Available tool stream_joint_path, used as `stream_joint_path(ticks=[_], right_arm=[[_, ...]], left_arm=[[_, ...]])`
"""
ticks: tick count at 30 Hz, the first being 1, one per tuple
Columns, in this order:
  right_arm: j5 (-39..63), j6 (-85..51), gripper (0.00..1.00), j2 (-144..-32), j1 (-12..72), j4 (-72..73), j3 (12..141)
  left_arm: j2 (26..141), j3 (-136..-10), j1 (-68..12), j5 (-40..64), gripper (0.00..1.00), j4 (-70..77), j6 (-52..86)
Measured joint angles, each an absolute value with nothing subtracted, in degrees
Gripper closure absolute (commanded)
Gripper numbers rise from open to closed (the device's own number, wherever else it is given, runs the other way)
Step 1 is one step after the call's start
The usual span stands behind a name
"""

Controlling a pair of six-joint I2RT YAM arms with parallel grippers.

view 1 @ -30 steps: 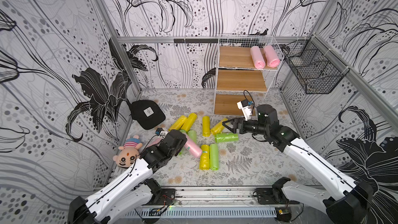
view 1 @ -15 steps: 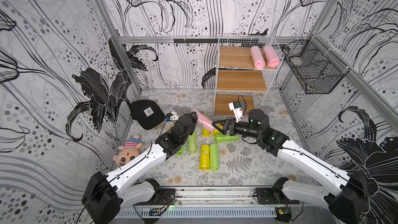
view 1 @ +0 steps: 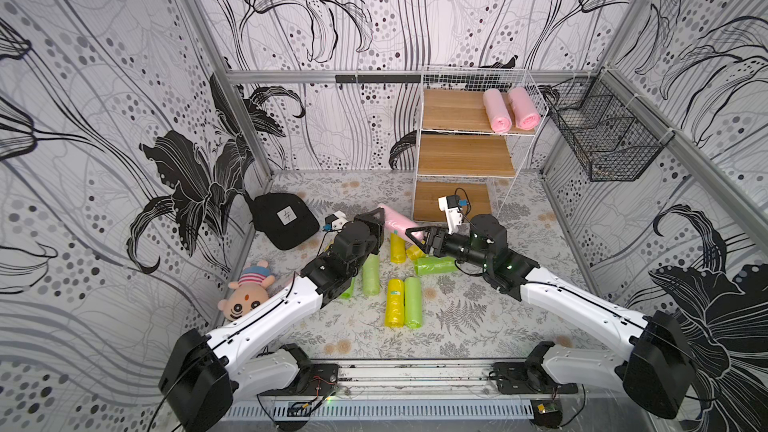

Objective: Sort the rolls of trash bags by color and place them on the shelf
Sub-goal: Pick up the roll of trash bags from the center of the board, then place the roll of trash bags on the shelf.

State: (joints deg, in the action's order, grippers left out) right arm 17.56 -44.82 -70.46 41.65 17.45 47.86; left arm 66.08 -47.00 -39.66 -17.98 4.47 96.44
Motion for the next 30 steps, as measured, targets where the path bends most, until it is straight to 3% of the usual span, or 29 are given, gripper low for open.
stream_joint_path(ticks=[5,9,13,16,23,30], right_arm=[[17.45,-46.11,0.6,-70.43,41.82,20.67,46.57],[16.36,-46.28,0.68,-69.97,41.82,20.56,46.57],[13.56,-45.25,0.7,-68.16,41.82,18.04,46.59],[10.63,-42.87,0.7,-66.48,41.82,13.45,47.35],[1.63,-33.21,0.71,-60.71,41.82,0.3,55.66],[-11.31,-21.28,0.71,-57.91,41.82,-9.19,72.58]], left_arm=[[66.26,-46.98,-39.72,-17.98,0.72,4.86,97.06],[66.61,-46.72,-39.72,-17.87,0.49,6.92,97.69],[66.98,-46.68,-39.79,-16.86,0.22,10.04,97.6],[67.2,-46.68,-39.79,-16.32,0.09,11.16,96.49],[66.81,-46.78,-39.77,-16.08,0.04,9.21,91.05],[66.37,-50.22,-39.7,-17.06,0.04,2.02,79.99]])
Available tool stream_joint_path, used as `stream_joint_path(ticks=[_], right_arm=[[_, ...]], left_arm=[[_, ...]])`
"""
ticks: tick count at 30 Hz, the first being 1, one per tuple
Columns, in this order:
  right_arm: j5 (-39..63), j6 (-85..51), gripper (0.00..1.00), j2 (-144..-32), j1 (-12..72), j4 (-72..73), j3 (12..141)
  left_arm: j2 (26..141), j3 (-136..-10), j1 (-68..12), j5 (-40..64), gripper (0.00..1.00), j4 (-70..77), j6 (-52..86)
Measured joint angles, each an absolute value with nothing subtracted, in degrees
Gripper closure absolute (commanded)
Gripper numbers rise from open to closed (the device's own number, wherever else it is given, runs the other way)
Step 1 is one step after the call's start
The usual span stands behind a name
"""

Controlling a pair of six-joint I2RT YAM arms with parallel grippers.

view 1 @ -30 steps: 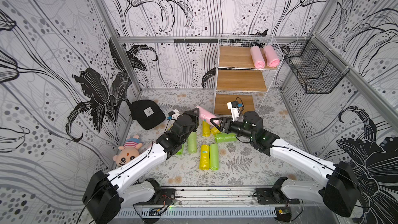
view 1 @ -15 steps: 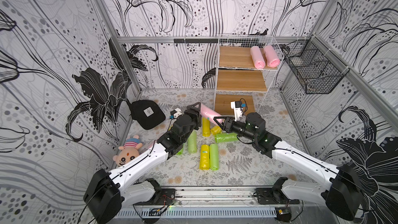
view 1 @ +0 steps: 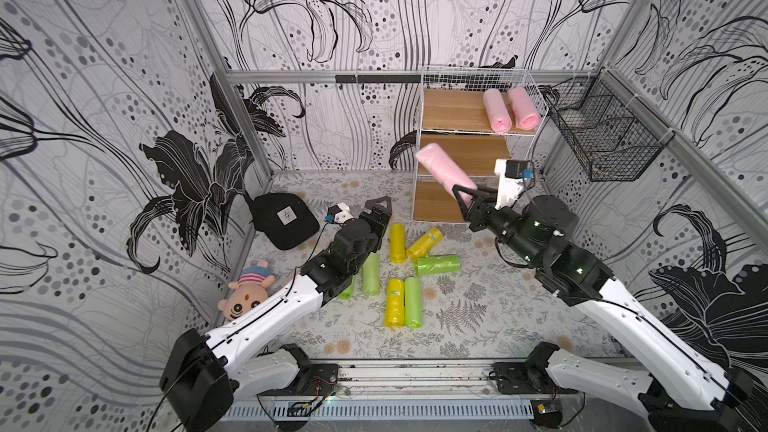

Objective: Sort the rolls of trash bags by color and place them on the shelf
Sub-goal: Place the roll of trash bags on the shelf.

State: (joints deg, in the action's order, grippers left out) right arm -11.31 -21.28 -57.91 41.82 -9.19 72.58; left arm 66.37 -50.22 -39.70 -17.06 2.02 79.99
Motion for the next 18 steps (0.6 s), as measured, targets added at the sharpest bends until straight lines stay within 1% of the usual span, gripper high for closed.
stream_joint_path(ticks=[3,9,13,18], right_arm=[[-18.52,-16.08,0.71,-60.34,41.82,-11.44,80.01],[-32.56,-5.61,0.7,-72.77,41.63,-13.41,95.15],[-35.16,-2.72,0.71,-82.48,38.5,-16.82,103.94],[-36.12,-2.28,0.71,-91.33,34.06,-21.91,112.27]], left_arm=[[66.74,-52.86,-39.7,-17.17,0.03,-0.27,74.81],[68.84,-55.64,-39.7,-16.86,0.03,-2.57,68.29],[69.3,-55.64,-39.7,-16.56,0.03,-4.14,66.57],[68.84,-55.59,-39.7,-16.47,0.03,-4.14,65.63]])
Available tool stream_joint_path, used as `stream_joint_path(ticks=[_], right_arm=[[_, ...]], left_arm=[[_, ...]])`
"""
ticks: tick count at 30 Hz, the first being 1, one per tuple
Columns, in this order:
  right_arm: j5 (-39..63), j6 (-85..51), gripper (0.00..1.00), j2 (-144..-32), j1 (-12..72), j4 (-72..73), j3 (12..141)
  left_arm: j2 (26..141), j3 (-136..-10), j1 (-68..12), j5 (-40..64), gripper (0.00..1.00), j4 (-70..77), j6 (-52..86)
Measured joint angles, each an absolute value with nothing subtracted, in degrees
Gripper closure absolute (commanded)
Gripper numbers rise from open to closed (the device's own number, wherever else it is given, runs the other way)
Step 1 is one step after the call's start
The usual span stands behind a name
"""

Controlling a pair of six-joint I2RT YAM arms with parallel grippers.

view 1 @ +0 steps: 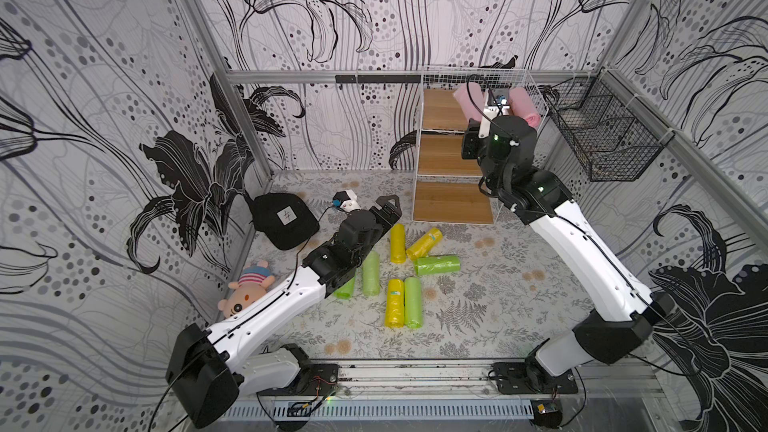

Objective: Sort the rolls of trash bags by color and place them on the shelf
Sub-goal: Place the roll of trash bags on the shelf.

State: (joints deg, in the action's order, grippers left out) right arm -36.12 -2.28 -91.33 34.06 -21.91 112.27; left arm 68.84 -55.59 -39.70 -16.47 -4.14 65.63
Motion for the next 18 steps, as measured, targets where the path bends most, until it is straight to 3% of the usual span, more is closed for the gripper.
stream_joint_path(ticks=[18], right_arm=[[-37.08,-3.66,0.69,-103.94,27.11,-30.2,125.12]], left_arm=[[66.78,-53.87,-39.7,-16.4,0.03,-3.95,65.47]])
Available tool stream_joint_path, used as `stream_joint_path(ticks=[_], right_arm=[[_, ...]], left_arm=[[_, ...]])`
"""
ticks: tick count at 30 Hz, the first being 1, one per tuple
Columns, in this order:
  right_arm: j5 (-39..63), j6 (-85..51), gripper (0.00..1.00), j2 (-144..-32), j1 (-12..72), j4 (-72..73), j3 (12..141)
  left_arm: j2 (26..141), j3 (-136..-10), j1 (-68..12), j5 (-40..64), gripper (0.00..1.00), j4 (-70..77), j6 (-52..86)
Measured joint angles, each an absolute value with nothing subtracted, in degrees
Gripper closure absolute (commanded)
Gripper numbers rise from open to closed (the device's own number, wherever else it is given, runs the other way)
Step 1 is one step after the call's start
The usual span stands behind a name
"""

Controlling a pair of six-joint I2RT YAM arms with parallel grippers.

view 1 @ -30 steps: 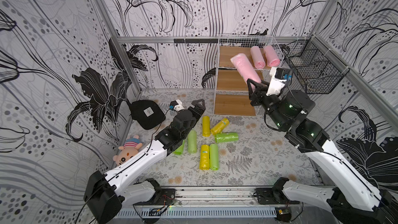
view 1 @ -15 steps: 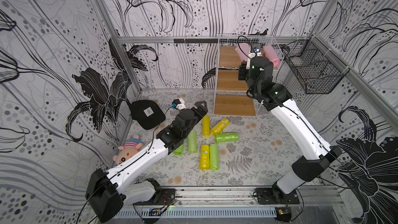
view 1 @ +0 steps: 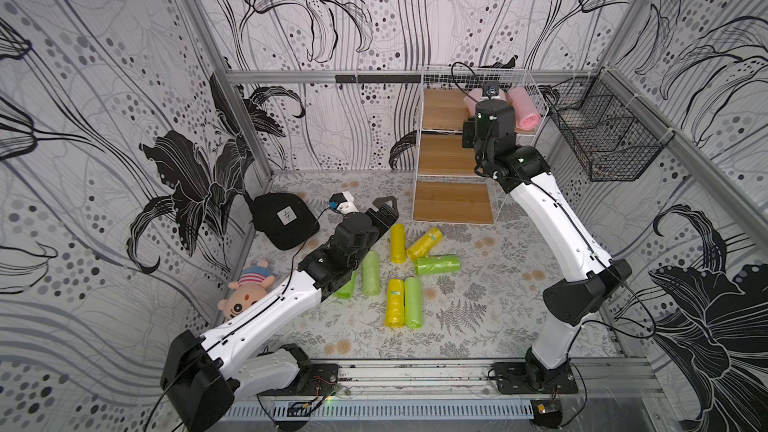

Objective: Sort the rolls of trash bags by color and place them on the shelf
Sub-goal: Place the roll of trash bags on the shelf.

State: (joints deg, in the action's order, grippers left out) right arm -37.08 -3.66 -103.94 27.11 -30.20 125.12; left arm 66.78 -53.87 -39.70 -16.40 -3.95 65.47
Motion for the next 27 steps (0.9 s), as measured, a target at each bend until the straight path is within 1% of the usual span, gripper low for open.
stream_joint_path(ticks=[6,9,11,12,17,27], right_arm=[[-36.86,-4.03,0.67,-105.95,25.69,-31.81,128.29],[-36.36,-4.45,0.63,-106.56,25.26,-32.34,129.27],[-36.01,-4.8,0.58,-106.78,25.06,-32.6,129.64],[-35.86,-5.02,0.54,-106.85,25.02,-32.69,129.82],[-34.35,-6.07,0.38,-106.94,24.97,-33.04,130.08],[-30.37,-7.99,0.34,-106.67,24.97,-33.04,129.56]], left_arm=[[66.78,-53.54,-39.7,-16.14,0.03,-3.92,65.49],[66.78,-53.39,-39.7,-15.88,0.03,-3.92,65.49],[66.78,-53.34,-39.7,-15.84,0.03,-3.95,65.49],[66.78,-53.32,-39.7,-15.84,0.03,-3.92,65.49],[66.78,-53.32,-39.7,-15.81,0.03,-3.92,65.49],[66.41,-52.25,-39.38,-15.64,0.03,-3.92,65.52]])
